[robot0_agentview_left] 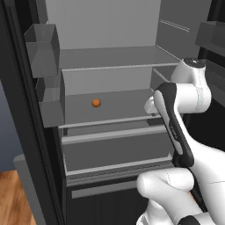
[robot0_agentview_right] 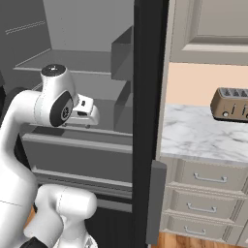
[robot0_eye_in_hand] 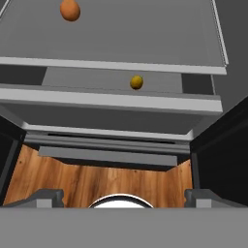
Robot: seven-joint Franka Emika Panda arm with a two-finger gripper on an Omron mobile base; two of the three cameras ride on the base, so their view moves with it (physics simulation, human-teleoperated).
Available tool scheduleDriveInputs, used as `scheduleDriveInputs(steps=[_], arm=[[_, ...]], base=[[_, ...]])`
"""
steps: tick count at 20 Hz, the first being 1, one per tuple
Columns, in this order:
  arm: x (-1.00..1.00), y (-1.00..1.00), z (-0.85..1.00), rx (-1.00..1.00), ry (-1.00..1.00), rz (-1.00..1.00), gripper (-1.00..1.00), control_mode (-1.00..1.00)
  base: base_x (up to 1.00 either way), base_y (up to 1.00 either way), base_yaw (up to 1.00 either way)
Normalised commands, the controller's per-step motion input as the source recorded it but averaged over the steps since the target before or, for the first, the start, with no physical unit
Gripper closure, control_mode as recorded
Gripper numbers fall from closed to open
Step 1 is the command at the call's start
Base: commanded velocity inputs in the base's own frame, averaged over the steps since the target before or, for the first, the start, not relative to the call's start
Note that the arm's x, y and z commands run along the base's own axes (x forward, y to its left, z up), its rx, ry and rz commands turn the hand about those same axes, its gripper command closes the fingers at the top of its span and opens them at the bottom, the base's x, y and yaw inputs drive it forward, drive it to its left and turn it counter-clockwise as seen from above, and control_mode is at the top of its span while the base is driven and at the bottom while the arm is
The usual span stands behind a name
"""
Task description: Fully open the fridge drawer.
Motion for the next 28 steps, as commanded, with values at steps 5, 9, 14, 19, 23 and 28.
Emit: scheduleDriveInputs(steps=[5, 9, 14, 19, 23, 28], arm=[[-0.02, 0.00, 0.00, 0.00, 0.00, 0.00, -1.00, 1.00], [0.00, 0.00, 0.00, 0.00, 0.00, 0.00, -1.00, 1.00], [0.00, 0.00, 0.00, 0.00, 0.00, 0.00, -1.00, 1.00], [0.00, 0.00, 0.00, 0.00, 0.00, 0.00, -1.00, 1.00], [0.00, 0.00, 0.00, 0.00, 0.00, 0.00, -1.00, 1.00], [-0.09, 0.00, 0.00, 0.00, 0.00, 0.00, -1.00, -1.00]], base=[[-0.19, 0.00, 0.00], [-0.34, 0.00, 0.00], [-0.36, 0.00, 0.00], [-0.40, 0.00, 0.00], [-0.35, 0.00, 0.00], [-0.05, 0.00, 0.00]])
